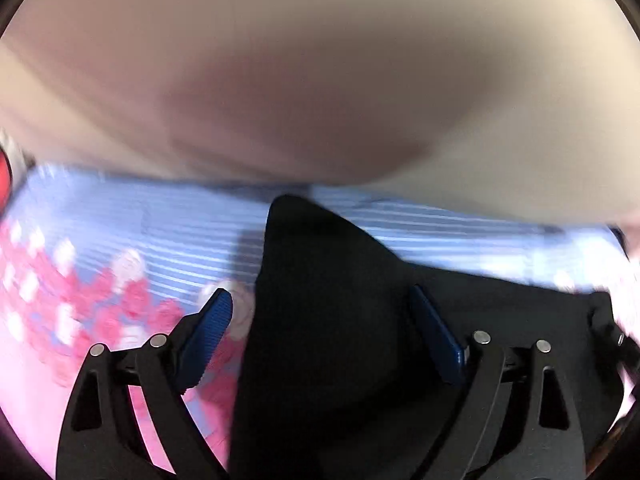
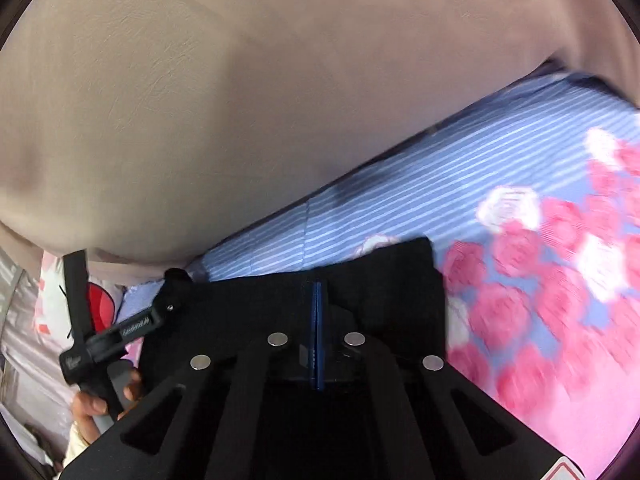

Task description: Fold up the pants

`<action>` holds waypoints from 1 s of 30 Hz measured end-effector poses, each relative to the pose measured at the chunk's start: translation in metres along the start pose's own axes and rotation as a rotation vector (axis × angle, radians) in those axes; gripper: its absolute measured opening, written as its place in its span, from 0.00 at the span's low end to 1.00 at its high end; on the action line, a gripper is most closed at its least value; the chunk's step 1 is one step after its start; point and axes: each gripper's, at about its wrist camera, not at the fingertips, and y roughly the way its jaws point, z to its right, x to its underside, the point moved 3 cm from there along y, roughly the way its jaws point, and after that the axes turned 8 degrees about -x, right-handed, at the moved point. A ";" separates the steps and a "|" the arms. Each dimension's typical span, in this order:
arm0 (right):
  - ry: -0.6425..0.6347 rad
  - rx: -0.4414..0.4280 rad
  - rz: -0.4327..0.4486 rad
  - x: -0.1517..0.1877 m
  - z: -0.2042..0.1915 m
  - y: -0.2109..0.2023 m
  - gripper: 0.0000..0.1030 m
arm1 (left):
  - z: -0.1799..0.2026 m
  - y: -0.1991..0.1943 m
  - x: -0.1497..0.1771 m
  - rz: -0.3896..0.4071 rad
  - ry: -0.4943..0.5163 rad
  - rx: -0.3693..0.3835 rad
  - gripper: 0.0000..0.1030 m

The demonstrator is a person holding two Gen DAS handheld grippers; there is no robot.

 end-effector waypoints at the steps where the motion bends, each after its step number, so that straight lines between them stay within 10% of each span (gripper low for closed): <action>1: -0.040 0.005 0.007 0.007 -0.009 -0.014 0.11 | -0.004 -0.020 0.007 0.043 0.025 0.005 0.85; 7: -0.150 0.071 -0.063 0.066 -0.028 -0.051 0.10 | -0.015 -0.084 0.065 0.057 0.125 0.011 0.88; 9: -0.171 0.121 -0.088 0.080 -0.019 -0.043 0.00 | -0.014 -0.084 0.082 0.026 0.152 0.007 0.88; 22: -0.102 0.131 -0.028 0.095 -0.011 -0.088 0.07 | -0.005 -0.071 0.108 -0.024 0.155 -0.009 0.88; 25: -0.103 0.165 -0.026 0.097 -0.011 -0.092 0.35 | -0.008 -0.071 0.110 -0.031 0.151 -0.004 0.88; 26: -0.110 0.200 -0.022 0.100 -0.010 -0.094 0.58 | -0.011 -0.073 0.112 -0.037 0.150 0.000 0.88; 30: -0.163 0.255 -0.077 0.116 -0.003 -0.098 0.61 | -0.030 -0.083 0.131 -0.060 0.157 0.032 0.90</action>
